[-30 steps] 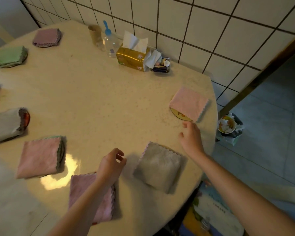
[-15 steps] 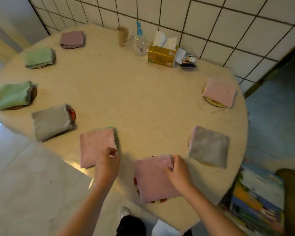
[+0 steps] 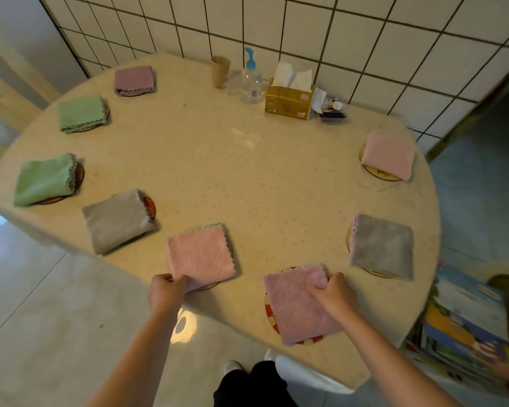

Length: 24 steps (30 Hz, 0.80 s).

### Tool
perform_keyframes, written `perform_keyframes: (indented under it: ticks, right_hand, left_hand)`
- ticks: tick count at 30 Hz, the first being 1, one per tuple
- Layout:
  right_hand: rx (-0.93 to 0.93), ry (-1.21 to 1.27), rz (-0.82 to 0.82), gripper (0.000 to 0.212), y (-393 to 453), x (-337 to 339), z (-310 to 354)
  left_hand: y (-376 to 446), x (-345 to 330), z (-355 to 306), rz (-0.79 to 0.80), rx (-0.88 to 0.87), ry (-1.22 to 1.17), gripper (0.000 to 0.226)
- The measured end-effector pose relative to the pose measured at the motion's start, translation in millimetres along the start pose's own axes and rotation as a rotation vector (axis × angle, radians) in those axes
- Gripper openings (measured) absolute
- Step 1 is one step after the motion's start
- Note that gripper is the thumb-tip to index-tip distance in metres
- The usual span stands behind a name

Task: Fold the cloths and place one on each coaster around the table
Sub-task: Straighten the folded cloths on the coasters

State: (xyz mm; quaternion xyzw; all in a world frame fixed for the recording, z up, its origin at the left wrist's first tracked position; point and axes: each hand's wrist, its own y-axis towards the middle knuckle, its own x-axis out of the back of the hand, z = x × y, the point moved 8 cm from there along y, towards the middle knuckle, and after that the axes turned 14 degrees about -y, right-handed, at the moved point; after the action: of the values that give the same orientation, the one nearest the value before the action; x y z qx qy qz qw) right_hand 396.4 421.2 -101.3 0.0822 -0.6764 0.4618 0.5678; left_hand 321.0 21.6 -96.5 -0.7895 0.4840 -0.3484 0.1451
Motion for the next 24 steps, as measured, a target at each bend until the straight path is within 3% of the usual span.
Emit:
perform_keyframes:
  ticks: [4, 9, 12, 17, 20, 24]
  right_hand:
    - [-0.019, 0.126, 0.076, 0.062, -3.8, 1.4, 0.0]
    - [0.068, 0.262, 0.141, 0.033, -18.3, 9.1, 9.9]
    - [0.101, 0.418, 0.159, 0.021, -31.6, 16.5, 11.9]
    - [0.076, 0.946, 0.217, 0.019, -63.4, 16.4, 13.1]
    - [-0.056, 1.198, 0.2, 0.02, -69.0, -11.0, 3.0]
    - [-0.181, 1.19, 0.231, 0.018, -71.8, -44.1, -4.8]
  left_hand:
    - [6.8, 1.0, -0.4, 0.016, 0.018, -0.074, 0.045]
    - [23.2, -5.5, 2.0, 0.13, 0.154, -0.184, 0.057]
    - [22.4, -18.1, -10.5, 0.307, 0.126, -0.292, 0.041]
    - [13.0, -32.0, -41.9, 0.702, 0.112, -0.45, 0.029]
    - [25.3, -33.1, -45.3, 0.805, 0.09, -0.328, 0.028]
    - [53.1, -28.6, -33.8, 0.716, 0.048, -0.106, 0.032]
